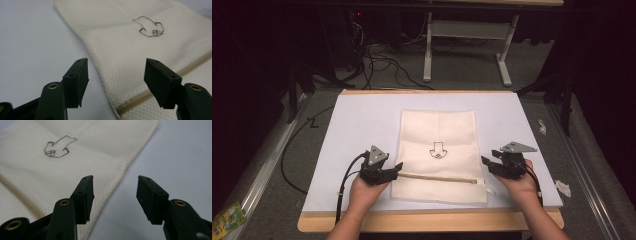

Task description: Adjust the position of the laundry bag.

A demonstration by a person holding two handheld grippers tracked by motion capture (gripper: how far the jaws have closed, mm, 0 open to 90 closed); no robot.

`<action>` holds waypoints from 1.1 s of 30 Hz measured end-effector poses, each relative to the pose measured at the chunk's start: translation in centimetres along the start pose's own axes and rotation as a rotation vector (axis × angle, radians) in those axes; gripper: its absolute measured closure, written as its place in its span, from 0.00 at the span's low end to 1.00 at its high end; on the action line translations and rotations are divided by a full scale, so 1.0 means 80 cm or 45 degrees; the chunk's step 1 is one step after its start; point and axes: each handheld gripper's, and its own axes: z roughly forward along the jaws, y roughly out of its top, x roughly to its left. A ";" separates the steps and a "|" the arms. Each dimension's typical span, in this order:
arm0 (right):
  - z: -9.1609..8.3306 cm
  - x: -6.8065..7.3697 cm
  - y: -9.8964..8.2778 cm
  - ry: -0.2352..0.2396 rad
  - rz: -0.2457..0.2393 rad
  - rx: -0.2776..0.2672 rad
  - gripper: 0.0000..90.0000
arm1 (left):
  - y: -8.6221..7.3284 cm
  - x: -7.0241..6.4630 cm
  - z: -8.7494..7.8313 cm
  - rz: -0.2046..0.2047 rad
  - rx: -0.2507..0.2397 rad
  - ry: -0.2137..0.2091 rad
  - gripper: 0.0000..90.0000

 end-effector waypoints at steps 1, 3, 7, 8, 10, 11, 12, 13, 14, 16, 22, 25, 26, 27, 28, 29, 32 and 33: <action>-0.009 0.002 -0.005 0.005 -0.002 -0.005 0.53 | -0.001 -0.001 -0.009 -0.014 -0.005 -0.023 0.40; -0.026 0.007 -0.014 0.031 -0.016 -0.020 0.55 | -0.008 -0.005 -0.024 -0.027 -0.026 -0.042 0.39; -0.045 0.013 -0.034 0.056 -0.018 -0.044 0.56 | -0.021 -0.011 -0.036 0.049 -0.015 -0.012 0.39; -0.050 0.014 -0.045 0.057 -0.001 -0.049 0.57 | -0.025 -0.010 -0.038 0.102 -0.011 0.004 0.38; -0.049 0.013 -0.049 0.064 0.027 -0.031 0.58 | -0.023 -0.005 -0.037 0.087 -0.032 0.012 0.35; -0.049 0.012 -0.049 0.066 0.043 -0.031 0.58 | -0.022 -0.003 -0.036 0.070 -0.038 0.003 0.34; -0.048 0.011 -0.050 0.067 0.060 -0.029 0.58 | -0.022 -0.002 -0.034 0.059 -0.045 0.000 0.33; -0.046 0.009 -0.050 0.062 0.073 -0.026 0.59 | -0.022 -0.001 -0.033 0.061 -0.047 0.000 0.33; -0.044 0.009 -0.049 0.065 0.084 -0.021 0.61 | -0.023 0.000 -0.031 0.063 -0.049 0.001 0.33; -0.040 0.010 -0.049 0.075 0.087 -0.011 0.64 | -0.023 0.003 -0.027 0.066 -0.039 -0.005 0.33; -0.017 0.024 -0.056 0.135 0.040 0.082 0.68 | -0.019 0.002 -0.028 0.069 -0.064 -0.009 0.33; -0.009 0.031 -0.057 0.134 0.030 0.109 0.70 | -0.017 -0.002 -0.030 0.089 -0.079 -0.011 0.33; -0.008 0.031 -0.057 0.133 0.019 0.110 0.72 | -0.017 -0.003 -0.029 0.101 -0.071 -0.009 0.33; -0.007 0.031 -0.057 0.143 0.027 0.118 0.74 | -0.017 -0.004 -0.028 0.108 -0.070 -0.006 0.33; -0.006 0.031 -0.057 0.152 0.024 0.123 0.76 | -0.016 -0.005 -0.027 0.115 -0.064 -0.006 0.33; -0.005 0.031 -0.058 0.162 0.017 0.129 0.78 | -0.016 -0.005 -0.027 0.114 -0.063 -0.008 0.33; -0.002 0.032 -0.060 0.177 0.027 0.143 0.83 | -0.015 -0.008 -0.025 0.106 -0.069 -0.018 0.33; -0.002 0.031 -0.059 0.182 0.040 0.150 0.87 | -0.015 -0.009 -0.025 0.115 -0.063 -0.018 0.33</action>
